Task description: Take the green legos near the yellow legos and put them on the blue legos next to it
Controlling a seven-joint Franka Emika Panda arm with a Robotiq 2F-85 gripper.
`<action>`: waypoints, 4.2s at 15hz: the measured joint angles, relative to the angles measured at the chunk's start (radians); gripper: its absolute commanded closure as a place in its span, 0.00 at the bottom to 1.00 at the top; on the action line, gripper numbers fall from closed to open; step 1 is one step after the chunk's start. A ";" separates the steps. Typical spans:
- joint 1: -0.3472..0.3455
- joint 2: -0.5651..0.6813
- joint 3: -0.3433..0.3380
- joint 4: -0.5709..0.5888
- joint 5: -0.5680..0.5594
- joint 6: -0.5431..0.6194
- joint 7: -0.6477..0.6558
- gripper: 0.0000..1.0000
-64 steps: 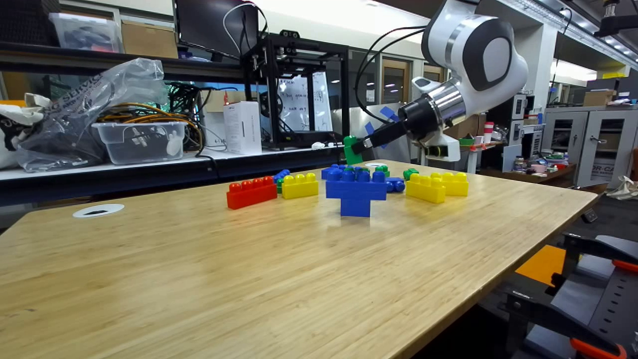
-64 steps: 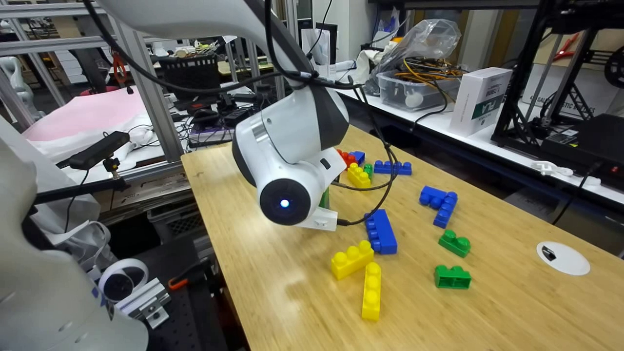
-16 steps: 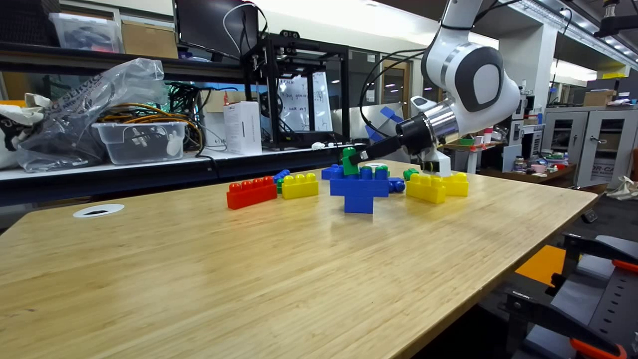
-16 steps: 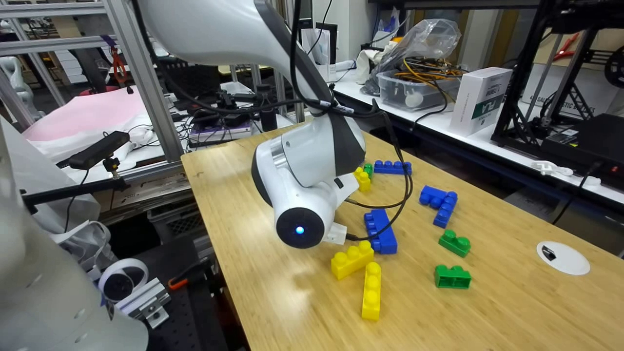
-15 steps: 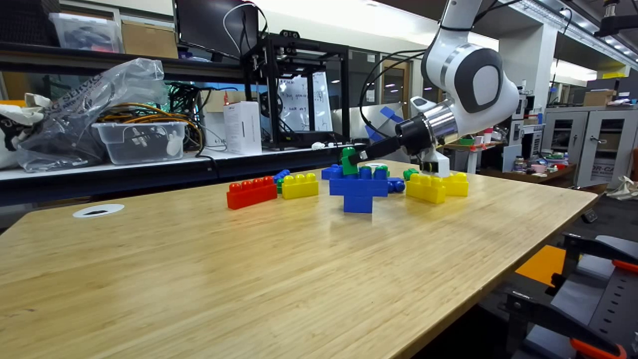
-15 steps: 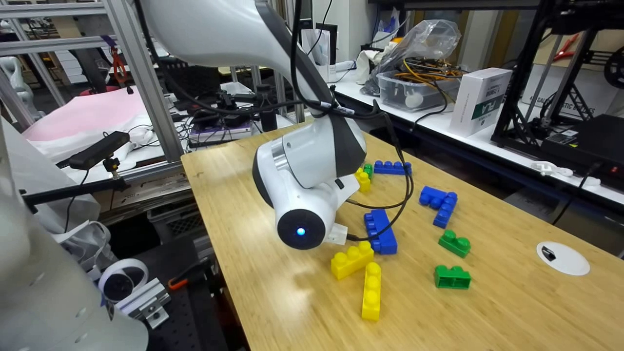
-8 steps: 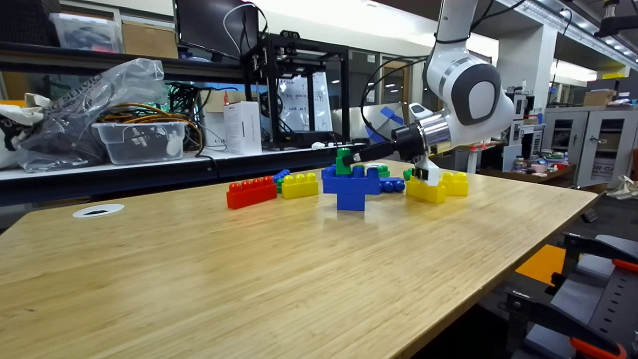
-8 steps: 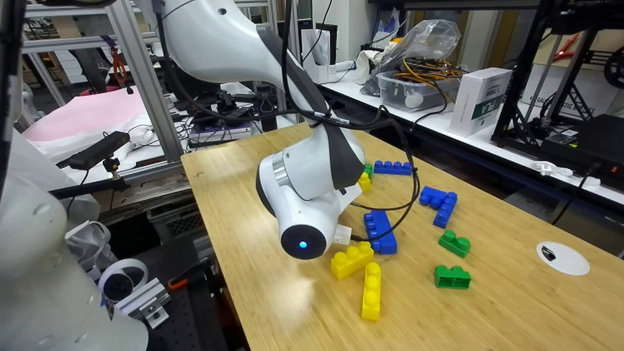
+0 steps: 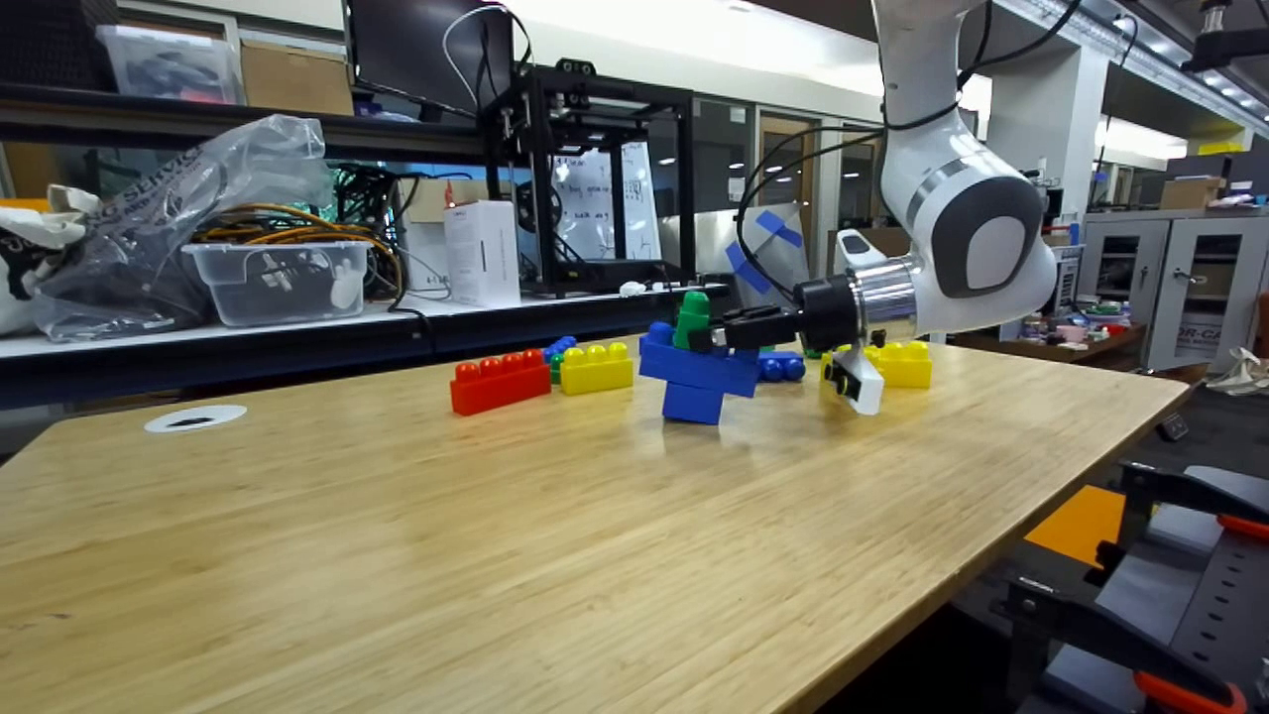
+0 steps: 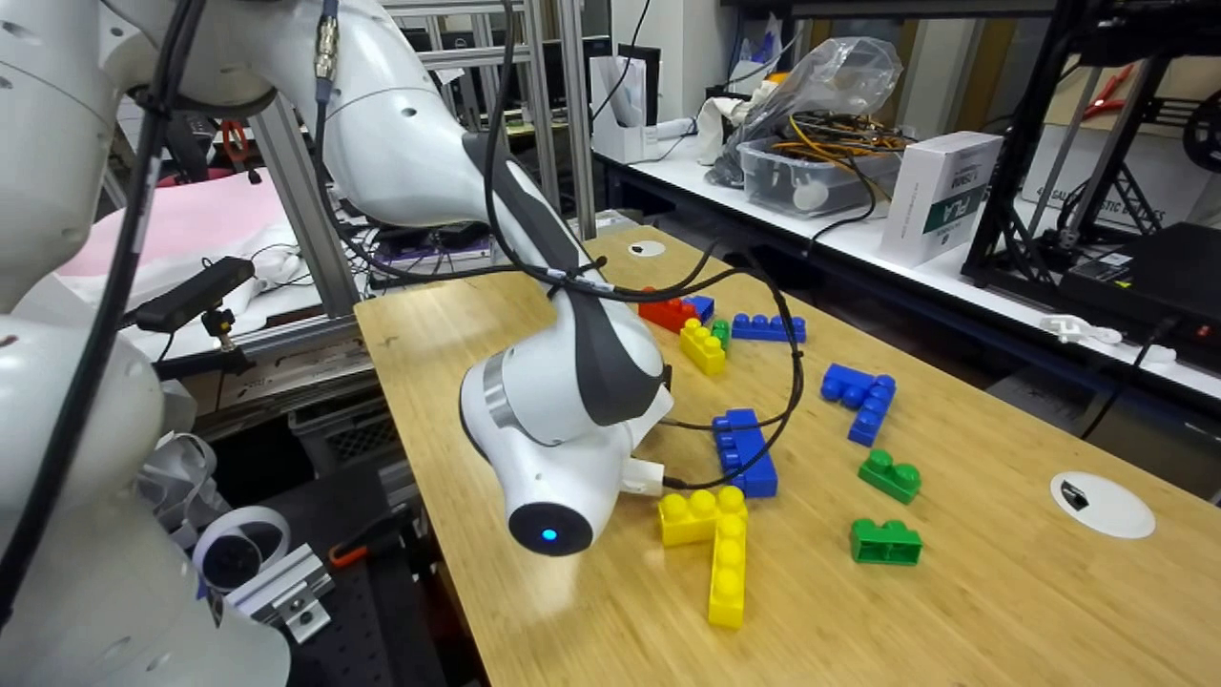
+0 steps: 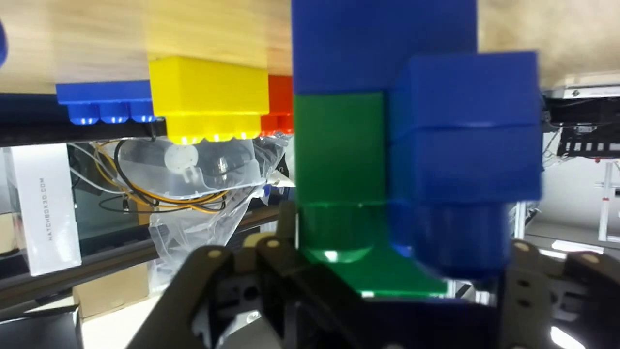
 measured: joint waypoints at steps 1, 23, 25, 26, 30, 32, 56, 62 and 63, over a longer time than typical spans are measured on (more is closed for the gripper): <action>0.019 0.025 -0.004 -0.018 0.011 -0.017 0.000 0.00; 0.425 0.104 -0.374 -0.168 -0.041 -0.049 0.007 0.00; 0.457 0.104 -0.416 -0.167 -0.051 -0.048 0.007 0.00; 0.465 0.104 -0.430 -0.165 -0.058 -0.048 0.007 0.00; 0.483 0.099 -0.497 -0.165 -0.130 -0.046 0.009 0.00; 0.482 0.092 -0.542 -0.160 -0.173 -0.044 0.027 0.00; 0.323 0.088 -0.783 0.242 -0.640 -0.040 0.360 0.00; 0.239 0.048 -0.779 0.382 -0.770 -0.036 0.417 0.00; 0.227 0.043 -0.777 0.401 -0.790 -0.031 0.430 0.00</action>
